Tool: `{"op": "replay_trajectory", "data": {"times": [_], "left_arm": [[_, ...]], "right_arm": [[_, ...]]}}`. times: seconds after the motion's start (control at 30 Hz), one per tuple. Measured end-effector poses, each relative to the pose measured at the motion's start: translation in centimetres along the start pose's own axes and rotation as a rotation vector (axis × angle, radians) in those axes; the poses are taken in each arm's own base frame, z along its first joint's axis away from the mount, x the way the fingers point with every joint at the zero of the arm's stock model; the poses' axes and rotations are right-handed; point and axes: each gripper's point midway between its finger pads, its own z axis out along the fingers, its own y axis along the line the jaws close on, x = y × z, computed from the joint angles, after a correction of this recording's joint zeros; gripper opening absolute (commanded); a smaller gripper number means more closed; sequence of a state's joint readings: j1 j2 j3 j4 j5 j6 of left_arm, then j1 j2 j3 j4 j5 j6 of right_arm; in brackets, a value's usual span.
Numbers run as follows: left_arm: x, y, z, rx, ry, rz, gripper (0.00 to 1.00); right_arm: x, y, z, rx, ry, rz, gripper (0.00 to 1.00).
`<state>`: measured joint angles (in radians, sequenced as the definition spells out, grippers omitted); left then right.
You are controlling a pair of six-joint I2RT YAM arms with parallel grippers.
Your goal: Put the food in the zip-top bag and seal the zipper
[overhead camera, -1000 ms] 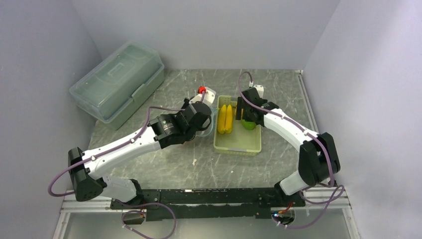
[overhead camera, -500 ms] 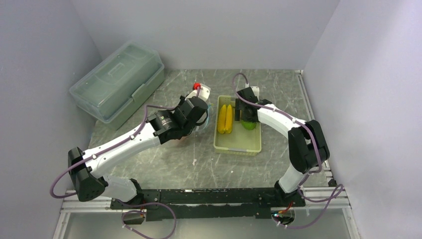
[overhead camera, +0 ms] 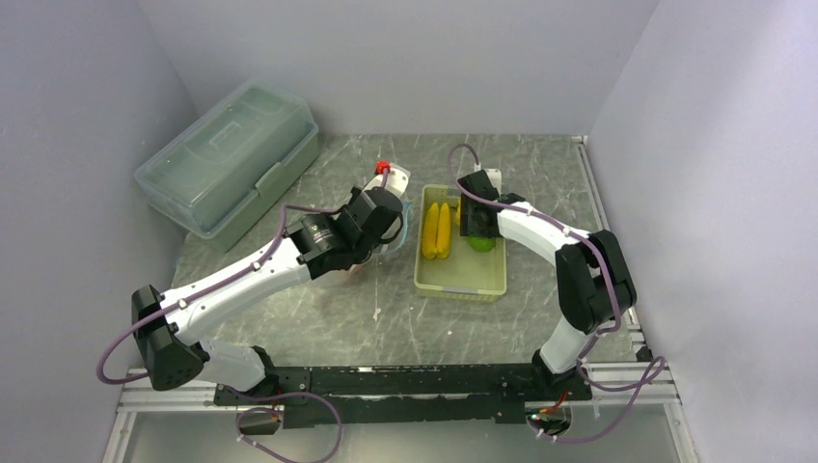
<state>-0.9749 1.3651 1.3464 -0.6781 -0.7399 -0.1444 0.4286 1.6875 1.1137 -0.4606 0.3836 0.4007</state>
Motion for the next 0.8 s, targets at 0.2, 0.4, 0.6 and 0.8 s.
{"op": "replay_trajectory", "data": {"times": [0.2,0.4,0.6,0.8], "left_arm": [[0.0,-0.2,0.0,0.012,0.001,-0.007,0.0],[0.0,-0.4,0.0,0.021,0.003,-0.008,0.0],[0.1,-0.7,0.0,0.036,0.005,-0.008,0.0],[0.1,-0.8,0.0,0.046,0.006,-0.008,0.0]], "right_arm": [[0.0,0.0,-0.1,-0.006,-0.006,-0.003,0.4],[-0.8,-0.1,-2.3,-0.047,-0.04,0.015,0.39],[-3.8,-0.4,-7.1,-0.129,-0.163,0.071,0.39],[-5.8,-0.6,-12.1,-0.232,-0.269,0.12,0.39]]}}
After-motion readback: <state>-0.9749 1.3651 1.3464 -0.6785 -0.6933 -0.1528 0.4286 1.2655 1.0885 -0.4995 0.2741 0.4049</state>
